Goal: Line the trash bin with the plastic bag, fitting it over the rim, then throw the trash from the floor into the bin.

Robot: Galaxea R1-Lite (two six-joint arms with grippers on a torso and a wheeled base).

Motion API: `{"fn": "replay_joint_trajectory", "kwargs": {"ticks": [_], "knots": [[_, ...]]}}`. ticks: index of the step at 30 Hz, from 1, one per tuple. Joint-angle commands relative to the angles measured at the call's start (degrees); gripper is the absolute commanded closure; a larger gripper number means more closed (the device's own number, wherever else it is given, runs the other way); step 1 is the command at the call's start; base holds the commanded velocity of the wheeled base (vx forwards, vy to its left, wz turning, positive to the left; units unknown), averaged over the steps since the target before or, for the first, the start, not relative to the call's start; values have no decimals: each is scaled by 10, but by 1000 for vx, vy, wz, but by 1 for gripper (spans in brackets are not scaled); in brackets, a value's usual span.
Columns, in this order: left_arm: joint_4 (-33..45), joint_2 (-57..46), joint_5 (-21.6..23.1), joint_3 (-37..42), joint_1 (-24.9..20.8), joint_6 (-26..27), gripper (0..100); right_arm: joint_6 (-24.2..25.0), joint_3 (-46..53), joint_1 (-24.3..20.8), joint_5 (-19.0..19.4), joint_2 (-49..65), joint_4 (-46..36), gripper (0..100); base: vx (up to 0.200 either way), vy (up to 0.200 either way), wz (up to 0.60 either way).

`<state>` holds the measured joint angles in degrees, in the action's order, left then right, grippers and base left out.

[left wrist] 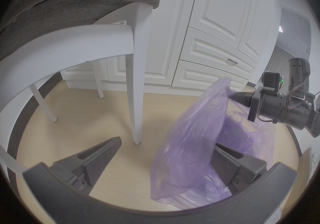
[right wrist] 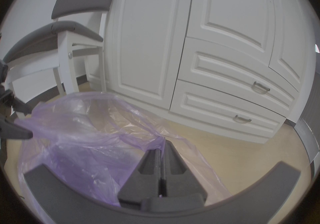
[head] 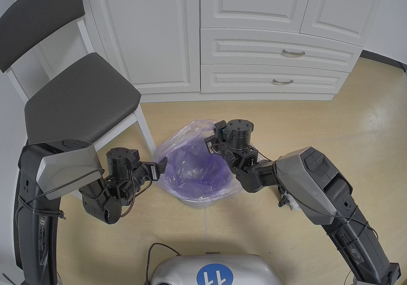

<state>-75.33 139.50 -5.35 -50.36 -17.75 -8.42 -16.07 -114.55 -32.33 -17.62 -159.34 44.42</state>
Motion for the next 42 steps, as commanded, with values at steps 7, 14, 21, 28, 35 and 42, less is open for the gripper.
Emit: {"fn": "replay_joint_trajectory", "kwargs": {"ticks": [7,14,21,28,35,42], "knots": [[-13,7,0,8,-3,2,0,-3,0,-12,-32,11,37,0,0,0,0],[-16,4,0,11,-3,2,0,-24,114,-12,-33,85,53,0,0,0,0],[-27,0,3,25,-12,2,0,-45,454,-12,-14,281,44,0,0,0,0],[-29,-1,1,21,-33,-3,0,149,511,-5,-16,320,19,0,0,0,0],[-24,-1,0,12,-59,-5,0,259,500,17,-7,314,-41,0,0,0,0],[79,14,-1,-116,-59,-6,0,301,418,58,4,251,-64,0,0,0,0]]}}
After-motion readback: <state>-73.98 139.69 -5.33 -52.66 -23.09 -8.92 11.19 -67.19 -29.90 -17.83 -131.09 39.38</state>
